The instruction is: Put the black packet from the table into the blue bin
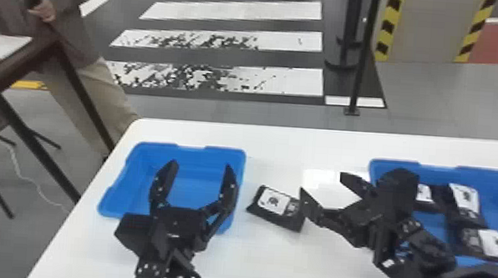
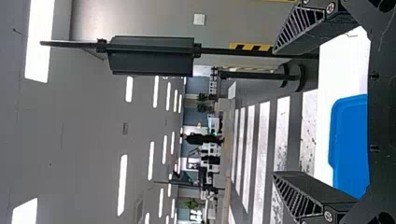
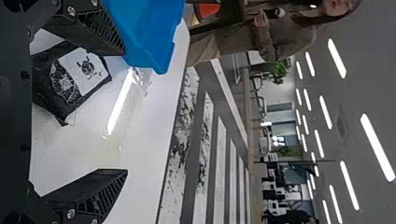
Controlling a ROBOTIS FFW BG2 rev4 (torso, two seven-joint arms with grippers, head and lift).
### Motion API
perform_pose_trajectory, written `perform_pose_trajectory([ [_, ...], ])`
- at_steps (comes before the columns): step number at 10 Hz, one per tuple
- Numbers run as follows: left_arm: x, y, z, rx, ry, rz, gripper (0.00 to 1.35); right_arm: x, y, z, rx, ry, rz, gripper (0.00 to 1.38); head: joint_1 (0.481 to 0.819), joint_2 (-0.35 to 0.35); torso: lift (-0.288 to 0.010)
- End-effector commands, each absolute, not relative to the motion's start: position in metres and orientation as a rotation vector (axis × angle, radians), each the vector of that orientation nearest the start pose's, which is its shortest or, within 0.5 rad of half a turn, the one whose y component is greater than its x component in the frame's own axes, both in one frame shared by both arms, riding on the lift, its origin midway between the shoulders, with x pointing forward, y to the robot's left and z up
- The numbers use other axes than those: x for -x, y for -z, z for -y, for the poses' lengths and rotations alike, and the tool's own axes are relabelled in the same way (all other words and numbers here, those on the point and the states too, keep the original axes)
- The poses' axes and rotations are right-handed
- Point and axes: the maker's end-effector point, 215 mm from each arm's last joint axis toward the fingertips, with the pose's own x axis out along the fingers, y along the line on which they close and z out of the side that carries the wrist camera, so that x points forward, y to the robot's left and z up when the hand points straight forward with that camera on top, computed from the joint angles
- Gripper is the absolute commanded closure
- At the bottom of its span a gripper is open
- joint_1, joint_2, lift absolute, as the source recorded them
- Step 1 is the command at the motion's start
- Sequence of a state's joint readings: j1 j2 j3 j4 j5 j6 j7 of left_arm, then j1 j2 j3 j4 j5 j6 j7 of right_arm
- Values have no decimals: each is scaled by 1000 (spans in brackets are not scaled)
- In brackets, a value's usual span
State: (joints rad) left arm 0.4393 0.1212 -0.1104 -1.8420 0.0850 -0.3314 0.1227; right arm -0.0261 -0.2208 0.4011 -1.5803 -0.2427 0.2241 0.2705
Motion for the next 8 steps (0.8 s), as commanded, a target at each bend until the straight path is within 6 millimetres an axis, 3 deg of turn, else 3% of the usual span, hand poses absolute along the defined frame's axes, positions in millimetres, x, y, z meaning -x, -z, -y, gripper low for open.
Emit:
perform_pose_trajectory([
  [1, -449, 327, -215, 40, 12, 148, 102, -532, 437, 3, 49, -704, -304, 119, 695, 204, -110],
  [3, -451, 328, -213, 41, 13, 146, 102, -535, 451, -25, 110, -766, -353, 82, 695, 237, -110],
  [5, -454, 325, -210, 44, 18, 150, 102, -521, 483, -48, 157, -825, -456, 73, 695, 267, -110],
  [7, -459, 322, -202, 43, 32, 151, 101, -522, 505, -50, 230, -842, -514, 71, 695, 284, -110],
  [8, -461, 321, -198, 45, 37, 151, 101, -532, 502, -49, 243, -827, -507, 71, 695, 282, -110],
])
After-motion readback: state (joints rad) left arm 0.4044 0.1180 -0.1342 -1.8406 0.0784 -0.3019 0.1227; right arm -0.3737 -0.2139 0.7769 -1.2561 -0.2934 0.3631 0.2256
